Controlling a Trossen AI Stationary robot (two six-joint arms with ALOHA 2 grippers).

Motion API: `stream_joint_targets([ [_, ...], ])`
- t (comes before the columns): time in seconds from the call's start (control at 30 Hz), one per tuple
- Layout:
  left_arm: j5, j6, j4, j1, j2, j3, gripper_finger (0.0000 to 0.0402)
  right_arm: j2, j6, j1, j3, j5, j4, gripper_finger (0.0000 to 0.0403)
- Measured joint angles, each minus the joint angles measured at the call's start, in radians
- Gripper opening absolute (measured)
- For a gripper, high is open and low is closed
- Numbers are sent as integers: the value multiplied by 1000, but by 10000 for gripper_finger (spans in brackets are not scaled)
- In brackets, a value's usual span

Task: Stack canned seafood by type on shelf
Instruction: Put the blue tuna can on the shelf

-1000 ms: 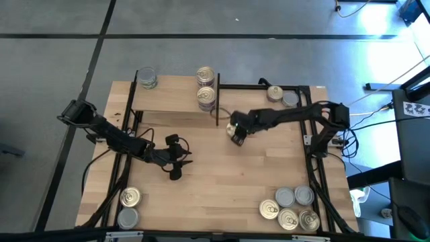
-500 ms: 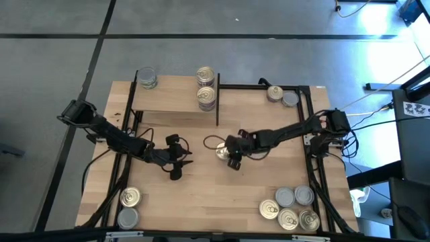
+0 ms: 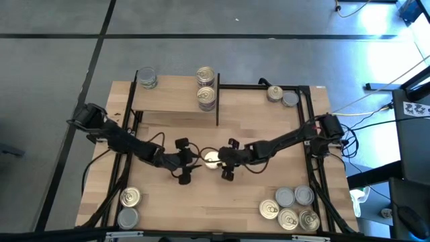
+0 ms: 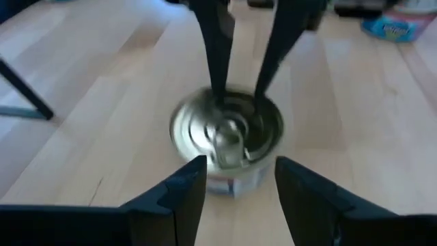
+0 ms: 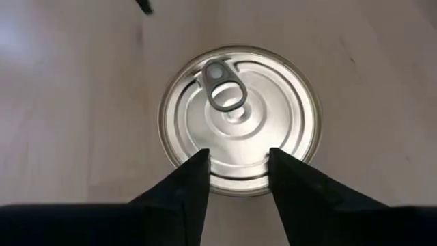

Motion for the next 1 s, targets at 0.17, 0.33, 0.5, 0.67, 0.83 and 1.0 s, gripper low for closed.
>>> stream_joint_targets([
  [0.17,0,18,-2,5,13,49,172,-36,-47,24,3,9,-28,149],
  [0.33,0,-1,21,25,21,53,172,-108,-59,32,7,18,-50,149],
  [0.5,48,38,165,44,92,54,172,-123,-72,37,7,12,-96,149],
  [0.67,85,42,237,71,196,54,172,-117,-74,34,7,-19,-107,149],
  [0.83,87,42,248,89,247,56,172,-116,-78,34,8,-12,-92,149],
  [1.0,96,45,241,90,246,56,172,-117,-77,34,9,-19,-75,171],
])
